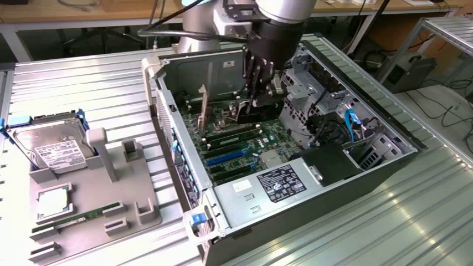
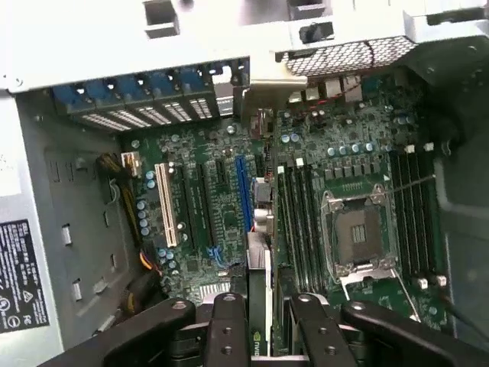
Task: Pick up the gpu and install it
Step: 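Insert the gpu into the slot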
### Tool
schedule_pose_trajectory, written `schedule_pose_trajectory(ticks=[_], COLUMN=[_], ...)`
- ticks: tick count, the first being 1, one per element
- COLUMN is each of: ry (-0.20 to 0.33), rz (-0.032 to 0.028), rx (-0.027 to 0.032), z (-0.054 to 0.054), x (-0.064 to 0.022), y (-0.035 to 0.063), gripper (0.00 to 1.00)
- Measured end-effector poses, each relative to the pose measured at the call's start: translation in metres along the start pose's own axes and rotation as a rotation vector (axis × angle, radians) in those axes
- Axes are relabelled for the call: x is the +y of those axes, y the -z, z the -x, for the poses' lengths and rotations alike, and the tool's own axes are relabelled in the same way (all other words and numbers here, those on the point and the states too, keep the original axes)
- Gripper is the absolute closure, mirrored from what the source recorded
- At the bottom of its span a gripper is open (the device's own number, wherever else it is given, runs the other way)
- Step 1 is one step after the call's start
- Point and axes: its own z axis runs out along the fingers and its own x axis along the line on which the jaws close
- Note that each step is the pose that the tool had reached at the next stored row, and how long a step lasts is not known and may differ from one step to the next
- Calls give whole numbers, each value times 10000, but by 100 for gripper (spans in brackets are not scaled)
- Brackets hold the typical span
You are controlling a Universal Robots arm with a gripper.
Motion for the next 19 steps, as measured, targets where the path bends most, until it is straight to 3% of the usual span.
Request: schedule_pose_trajectory(ticks=[2,4,5,8,9,14,19], ry=[896,968,971,1116,1223,1319,1327], rz=[18,19,19,38,89,126,260], rx=[24,24,26,31,37,41,48], z=[-24,-128,-147,-86,-91,-93,-93], x=[-4,-3,83,174,203,200,199], y=[-144,-266,-380,-732,-826,-924,-977], gripper=[74,74,74,74,74,74,74])
